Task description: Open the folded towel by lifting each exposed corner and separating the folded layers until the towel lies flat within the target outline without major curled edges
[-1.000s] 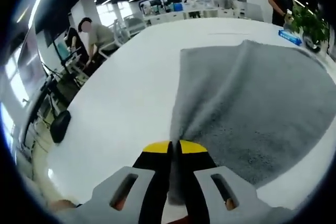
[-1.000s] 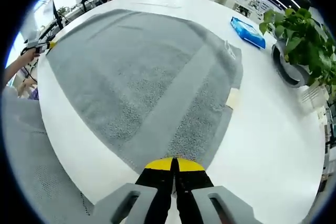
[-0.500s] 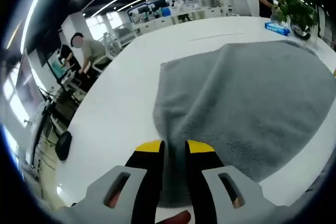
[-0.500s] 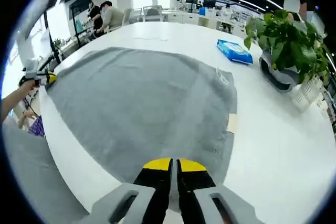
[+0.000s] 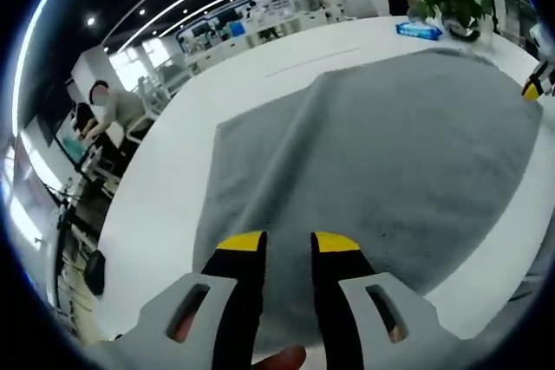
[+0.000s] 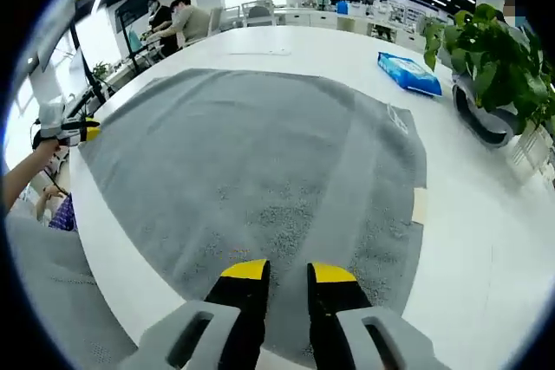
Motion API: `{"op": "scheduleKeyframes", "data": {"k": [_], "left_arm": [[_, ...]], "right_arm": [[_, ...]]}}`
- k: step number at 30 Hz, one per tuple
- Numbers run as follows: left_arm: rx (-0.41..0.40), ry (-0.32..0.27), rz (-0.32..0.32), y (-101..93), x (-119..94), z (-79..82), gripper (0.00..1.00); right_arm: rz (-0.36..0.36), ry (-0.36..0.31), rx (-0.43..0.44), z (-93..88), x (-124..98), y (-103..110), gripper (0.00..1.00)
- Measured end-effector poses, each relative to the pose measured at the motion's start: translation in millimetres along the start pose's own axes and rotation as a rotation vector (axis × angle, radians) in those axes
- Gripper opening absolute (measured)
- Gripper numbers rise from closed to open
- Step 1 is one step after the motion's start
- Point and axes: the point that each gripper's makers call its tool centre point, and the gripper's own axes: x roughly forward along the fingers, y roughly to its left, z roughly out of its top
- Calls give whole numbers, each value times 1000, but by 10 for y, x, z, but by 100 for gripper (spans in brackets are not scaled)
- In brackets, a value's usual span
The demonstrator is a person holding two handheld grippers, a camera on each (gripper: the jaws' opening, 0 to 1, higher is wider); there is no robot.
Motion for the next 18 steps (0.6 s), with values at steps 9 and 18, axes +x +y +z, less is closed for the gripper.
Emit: {"op": "scheduleKeyframes", "data": {"k": [9, 18], "left_arm": [[-51, 18, -34, -35, 76, -64, 24], [-51, 23, -126, -208, 127, 17, 17]], "right_arm": [[-15, 2, -63, 26, -7, -33, 18], [-13, 15, -39, 12, -22, -149, 19]]}}
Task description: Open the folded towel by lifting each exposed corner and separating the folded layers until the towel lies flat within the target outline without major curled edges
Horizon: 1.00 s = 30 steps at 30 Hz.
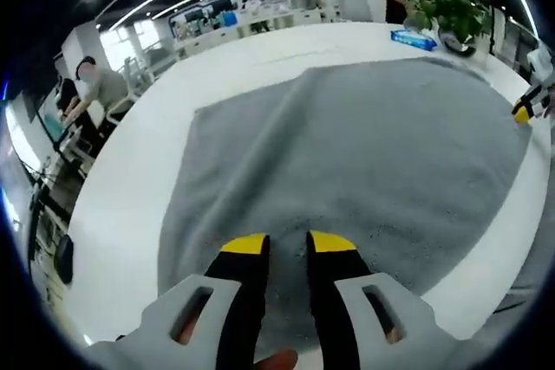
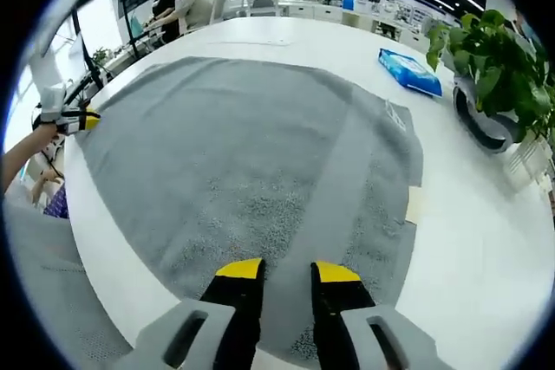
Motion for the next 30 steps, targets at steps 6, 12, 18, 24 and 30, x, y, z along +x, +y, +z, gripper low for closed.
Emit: {"op": "scheduleKeyframes", "data": {"k": [6, 12, 18, 24, 30], "left_arm": [[25, -6, -65, -190, 135, 137, 15], [68, -4, -104, -375, 309, 313, 16], [85, -11, -131, -491, 485, 489, 16], [97, -12, -155, -573, 595, 600, 16], [122, -16, -167, -632, 727, 736, 16]], "right_arm": [[-6, 10, 13, -57, -41, -163, 20], [-24, 15, 36, -129, -90, -338, 20], [-36, 7, 58, -161, -115, -467, 19], [-48, -9, 76, -173, -123, -576, 19], [-54, -26, 88, -168, -121, -699, 18]]}}
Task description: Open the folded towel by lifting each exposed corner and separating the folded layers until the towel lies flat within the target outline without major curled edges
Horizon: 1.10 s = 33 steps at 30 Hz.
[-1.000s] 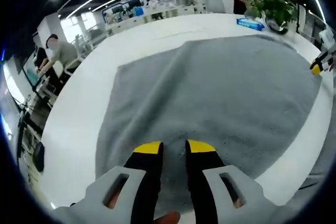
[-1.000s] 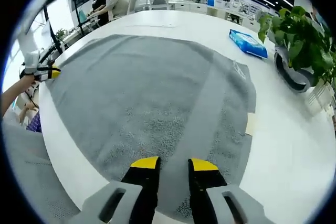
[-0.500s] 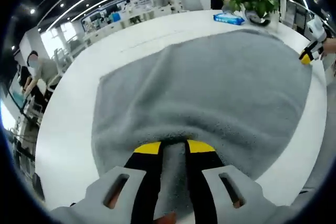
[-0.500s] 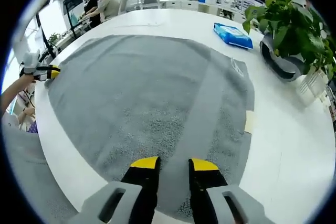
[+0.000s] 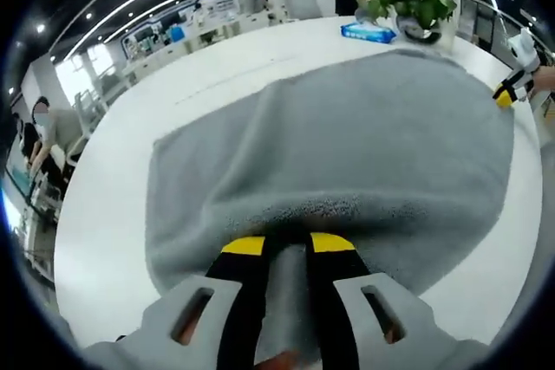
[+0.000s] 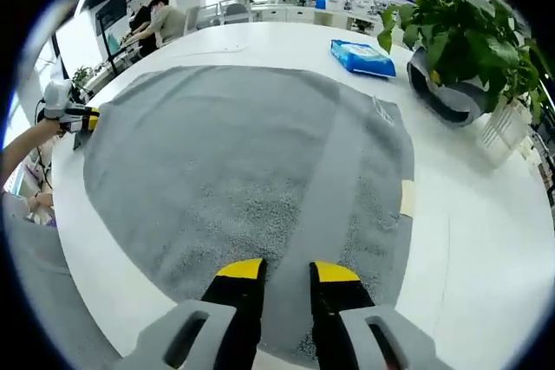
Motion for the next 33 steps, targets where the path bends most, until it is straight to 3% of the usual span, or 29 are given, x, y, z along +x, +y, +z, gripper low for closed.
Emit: {"op": "scheduleKeyframes", "data": {"k": [6, 16, 22, 33], "left_arm": [[56, 4, -14, -28, 168, 177, 15], [71, 1, -47, -43, 384, 390, 15], [62, -4, -49, -64, 329, 347, 15], [-8, 15, -35, -115, 29, 50, 16]], "right_arm": [[-19, -18, 29, 21, 11, -170, 18], [-34, -31, 46, 13, 5, -273, 17], [-36, -39, 40, -1, -7, -284, 18], [-31, -50, 30, -20, -28, -309, 18]]}}
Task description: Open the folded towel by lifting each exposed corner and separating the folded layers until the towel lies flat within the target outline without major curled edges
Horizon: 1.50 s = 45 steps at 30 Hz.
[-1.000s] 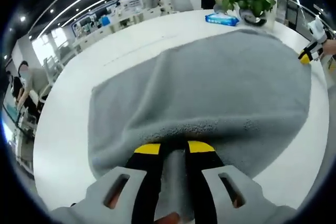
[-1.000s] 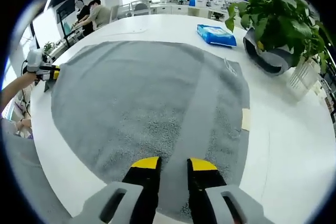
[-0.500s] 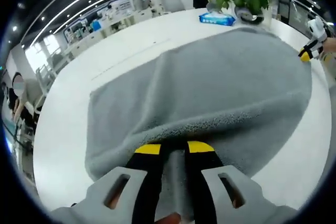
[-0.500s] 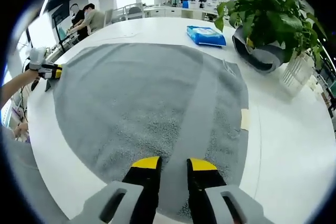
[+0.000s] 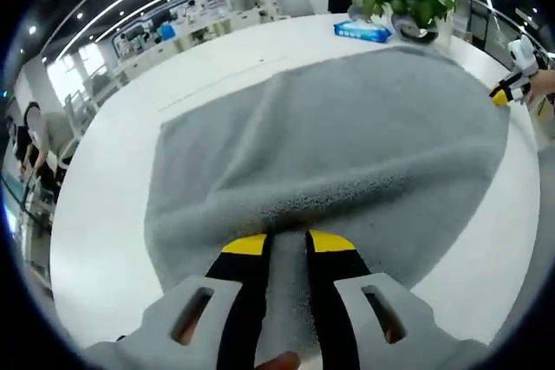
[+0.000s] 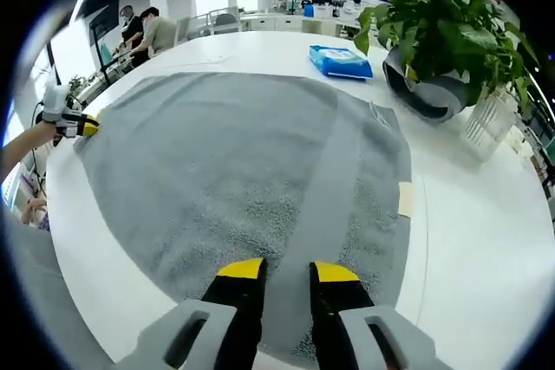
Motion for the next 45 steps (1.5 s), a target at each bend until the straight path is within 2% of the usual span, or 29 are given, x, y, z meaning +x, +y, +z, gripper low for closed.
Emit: {"op": "scheduleKeyframes", "data": {"k": [9, 12, 14, 17, 19, 22, 25, 27, 29, 30, 32, 34, 36, 40, 41, 43, 45], "left_arm": [[-54, 1, 16, -53, -186, -198, 17], [-46, -16, 31, -72, -192, -196, 17], [-40, -14, 42, -85, -195, -187, 18], [-73, -17, 59, -117, -244, -172, 22], [-99, -67, 50, -202, -316, -84, 26], [-115, -150, 45, -353, -500, 60, 30], [-133, -232, 34, -552, -726, 183, 34], [-124, -279, 28, -695, -895, 251, 37], [-132, -302, 13, -837, -1035, 280, 41], [-133, -312, 10, -881, -1088, 291, 42], [-144, -342, 9, -955, -1202, 311, 45], [-163, -373, -2, -1046, -1313, 343, 49], [-176, -406, -2, -1121, -1421, 387, 54], [-256, -482, 8, -1213, -1593, 510, 71], [-261, -493, 12, -1215, -1608, 524, 76], [-278, -561, 46, -1209, -1679, 607, 85], [-299, -607, 79, -1195, -1717, 660, 96]], "right_arm": [[11, -32, -6, -22, -17, -8, 18], [17, -43, -17, -17, -12, -10, 18], [14, -37, 31, -5, -11, -6, 18], [-19, -62, 31, 29, 9, -1, 20], [-14, -126, 23, 124, -4, 42, 19], [46, -258, 119, 393, -145, 153, 20], [119, -454, 163, 792, -529, 305, 27], [147, -529, 164, 920, -745, 393, 36], [173, -564, 169, 961, -910, 485, 48], [184, -593, 166, 976, -1040, 557, 51], [196, -639, 142, 998, -1208, 652, 55], [206, -712, 119, 1041, -1455, 752, 57], [203, -749, 108, 1081, -1541, 752, 60], [199, -825, 98, 1146, -1791, 846, 71], [188, -844, 107, 1160, -1820, 844, 78], [176, -880, 102, 1181, -1860, 861, 93], [172, -896, 90, 1175, -1868, 887, 99]]}}
